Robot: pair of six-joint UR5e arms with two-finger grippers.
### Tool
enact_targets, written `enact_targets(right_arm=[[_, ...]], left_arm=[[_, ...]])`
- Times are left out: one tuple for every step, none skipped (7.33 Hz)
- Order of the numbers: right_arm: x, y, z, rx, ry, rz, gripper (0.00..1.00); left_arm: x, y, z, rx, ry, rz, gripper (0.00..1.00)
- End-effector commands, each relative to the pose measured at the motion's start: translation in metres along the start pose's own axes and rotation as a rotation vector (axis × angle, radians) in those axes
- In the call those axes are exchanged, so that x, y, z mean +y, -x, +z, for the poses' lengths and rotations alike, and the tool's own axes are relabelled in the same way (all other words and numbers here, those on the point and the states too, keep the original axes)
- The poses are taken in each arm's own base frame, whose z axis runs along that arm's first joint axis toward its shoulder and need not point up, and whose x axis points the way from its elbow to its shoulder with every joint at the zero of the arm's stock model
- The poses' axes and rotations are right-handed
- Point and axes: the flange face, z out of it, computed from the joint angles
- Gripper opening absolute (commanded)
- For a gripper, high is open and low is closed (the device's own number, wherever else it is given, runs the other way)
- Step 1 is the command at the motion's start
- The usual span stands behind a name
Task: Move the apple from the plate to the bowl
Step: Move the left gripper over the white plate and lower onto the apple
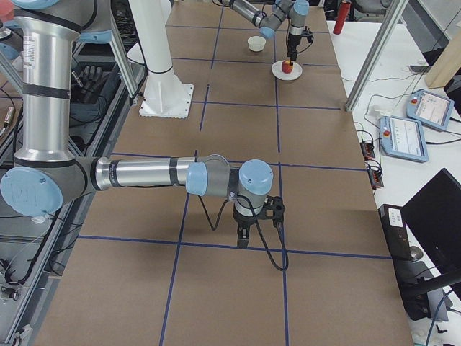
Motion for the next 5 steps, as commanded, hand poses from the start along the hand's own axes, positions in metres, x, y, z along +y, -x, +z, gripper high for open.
enact_targets(right_arm=[[0.0, 0.0, 0.0, 0.0, 0.0, 0.0, 1.0], [0.0, 0.0, 0.0, 0.0, -0.001, 0.001, 1.0], [0.0, 0.0, 0.0, 0.0, 0.0, 0.0, 1.0], [0.0, 0.0, 0.0, 0.0, 0.0, 0.0, 1.0], [0.0, 0.0, 0.0, 0.0, 0.0, 0.0, 1.0]], left_arm=[[0.009, -0.003, 0.023, 0.009, 0.01, 0.013, 1.0], [0.012, 0.001, 0.04, 0.022, 0.008, 0.009, 1.0], [0.014, 0.002, 0.049, 0.027, 0.01, 0.019, 1.0], [0.014, 0.001, 0.049, 0.028, 0.009, 0.018, 0.93], [0.014, 0.001, 0.047, 0.03, 0.006, 0.021, 0.5]])
